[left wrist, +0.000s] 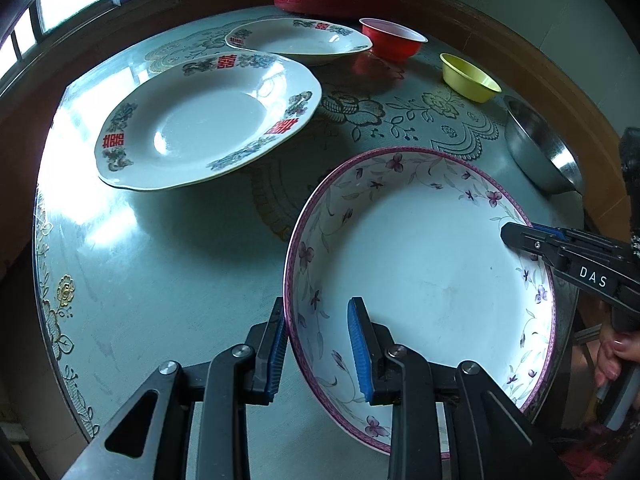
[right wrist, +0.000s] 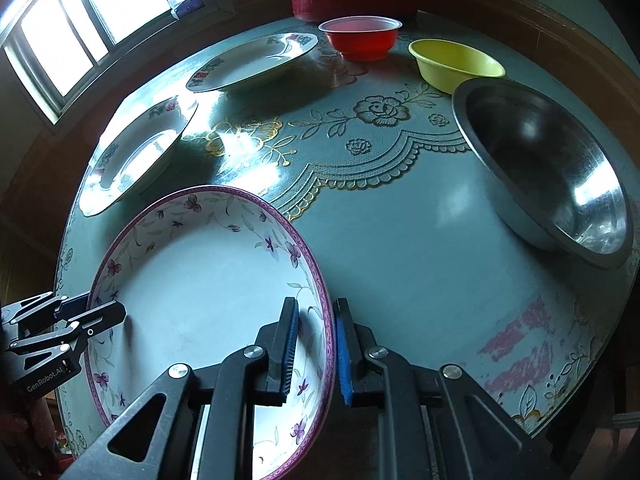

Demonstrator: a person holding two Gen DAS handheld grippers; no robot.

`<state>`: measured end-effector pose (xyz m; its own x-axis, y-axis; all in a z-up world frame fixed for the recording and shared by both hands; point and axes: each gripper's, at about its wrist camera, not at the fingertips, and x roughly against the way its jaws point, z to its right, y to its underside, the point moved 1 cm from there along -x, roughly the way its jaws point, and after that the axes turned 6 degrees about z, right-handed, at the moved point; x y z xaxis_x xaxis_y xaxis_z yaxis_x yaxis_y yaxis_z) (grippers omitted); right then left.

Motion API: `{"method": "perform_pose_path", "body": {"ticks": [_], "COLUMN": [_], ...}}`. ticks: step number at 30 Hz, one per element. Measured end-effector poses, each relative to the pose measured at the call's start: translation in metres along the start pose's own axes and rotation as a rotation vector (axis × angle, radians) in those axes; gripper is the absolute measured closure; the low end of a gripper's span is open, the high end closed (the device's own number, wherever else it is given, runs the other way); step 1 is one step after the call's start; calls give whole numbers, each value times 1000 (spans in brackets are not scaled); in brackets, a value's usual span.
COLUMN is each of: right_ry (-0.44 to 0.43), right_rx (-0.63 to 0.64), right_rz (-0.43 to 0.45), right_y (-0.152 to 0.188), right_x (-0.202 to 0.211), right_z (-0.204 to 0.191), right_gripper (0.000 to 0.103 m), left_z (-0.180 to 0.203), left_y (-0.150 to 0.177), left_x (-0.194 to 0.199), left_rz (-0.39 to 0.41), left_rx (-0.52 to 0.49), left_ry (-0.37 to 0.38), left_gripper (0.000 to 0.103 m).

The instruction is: Organize plates and bowls

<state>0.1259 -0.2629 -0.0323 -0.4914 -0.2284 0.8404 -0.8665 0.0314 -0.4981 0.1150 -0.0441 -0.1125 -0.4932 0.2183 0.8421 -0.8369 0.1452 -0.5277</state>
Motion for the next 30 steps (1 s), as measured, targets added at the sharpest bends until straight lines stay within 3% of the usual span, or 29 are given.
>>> {"method": "perform_pose_path", "body": {"ticks": [5,11,12,14,16,25,30], "right_ry": [5,-27,-16,12,26,31,32], "right_rx": [9,-49,-47,-33,-28,-74,-66], "right_rz": [14,12,21,40,48,78,77], "right_y": [1,3,2,1,0,0,-2], "right_x": [0,4,8,15,21,39,41], "right_z": [0,4,3,2,2,-2,-14], "right_gripper": [86,75,70,69,69,68,68], "left_z": [-1,-7,-9,-14,-22,-46,-61], "left_y": [-4,-8,-9,-12,-14,-11,-14], "left_x": [-4,6,9,15,21,30,37], "left_rz": [1,33,41,58,81,87,118], "left_rx": [19,35,30,33,54,139,168], "left_ry": [-10,-14,-21,-38,-41,-21,-29], "left_gripper": [73,71,68,52,45,34,17]}}
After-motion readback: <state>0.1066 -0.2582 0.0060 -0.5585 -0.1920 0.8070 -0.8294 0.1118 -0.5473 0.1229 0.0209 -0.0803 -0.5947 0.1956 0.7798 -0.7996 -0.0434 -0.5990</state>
